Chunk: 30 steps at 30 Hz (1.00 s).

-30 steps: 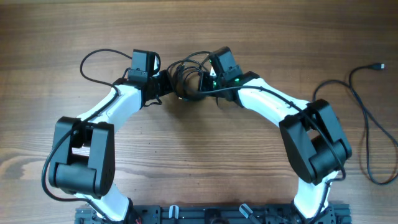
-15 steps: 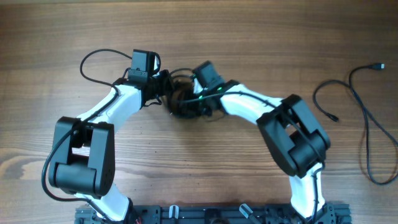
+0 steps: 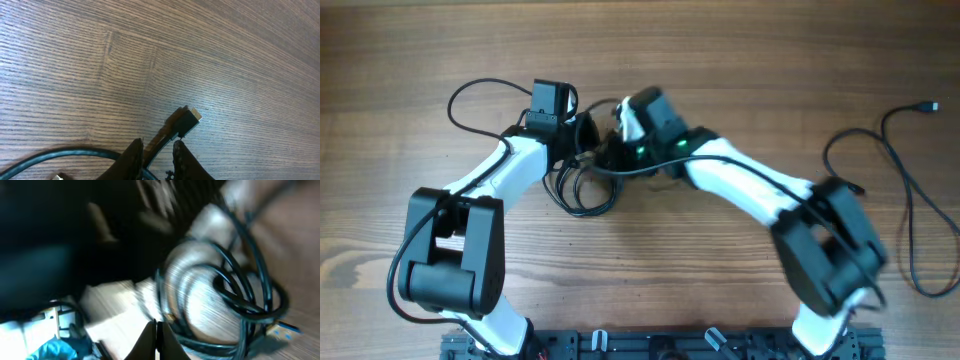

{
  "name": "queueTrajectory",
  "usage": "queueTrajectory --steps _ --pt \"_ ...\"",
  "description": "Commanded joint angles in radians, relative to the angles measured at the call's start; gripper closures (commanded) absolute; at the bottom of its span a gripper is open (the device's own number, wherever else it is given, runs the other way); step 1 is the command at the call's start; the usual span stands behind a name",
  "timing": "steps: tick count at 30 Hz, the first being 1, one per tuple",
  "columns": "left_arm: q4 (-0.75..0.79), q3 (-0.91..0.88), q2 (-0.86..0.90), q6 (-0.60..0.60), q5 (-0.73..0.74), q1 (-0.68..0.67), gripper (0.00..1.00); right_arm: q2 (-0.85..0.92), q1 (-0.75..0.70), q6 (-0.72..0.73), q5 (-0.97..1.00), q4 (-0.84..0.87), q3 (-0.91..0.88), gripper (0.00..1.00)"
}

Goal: Untangle cables

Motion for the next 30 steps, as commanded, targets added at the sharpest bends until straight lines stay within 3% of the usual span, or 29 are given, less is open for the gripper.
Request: queueTrajectory --steps 1,5,9,12,23,25,28,30 --pt "0.0 0.008 -0.018 -0.006 0.002 -0.003 0.77 -0.037 -0.013 -0.053 0.177 -0.076 0.006 0.92" --pt "0.001 0.008 -0.018 -0.006 0.001 -0.003 0.79 0.001 -0.006 -0.004 0.3 -0.089 -0.014 0.93" --pt "-0.016 0.008 -0.018 -0.006 -0.078 -0.003 0.96 0.092 0.021 0.053 0.3 -0.039 -0.014 0.93" --pt "-0.032 0.008 -0.018 -0.011 -0.087 -0.003 0.96 0.14 0.031 0.051 0.273 -0.043 -0.014 0.96" --pt "-0.038 0.009 -0.019 -0.01 -0.065 0.017 0.96 0.113 -0.009 0.009 0.213 -0.479 -0.014 0.96" --pt "-0.044 0.009 -0.026 -0.01 -0.065 0.029 0.96 0.103 -0.016 -0.111 0.143 -0.493 -0.007 0.96" --pt "-0.075 0.009 -0.072 -0.055 -0.066 0.07 0.96 0.056 -0.042 -0.145 0.124 -0.46 0.042 0.94" --pt "-0.089 0.009 -0.088 -0.063 -0.065 0.098 0.96 0.047 -0.045 -0.193 0.133 -0.362 0.046 0.84"
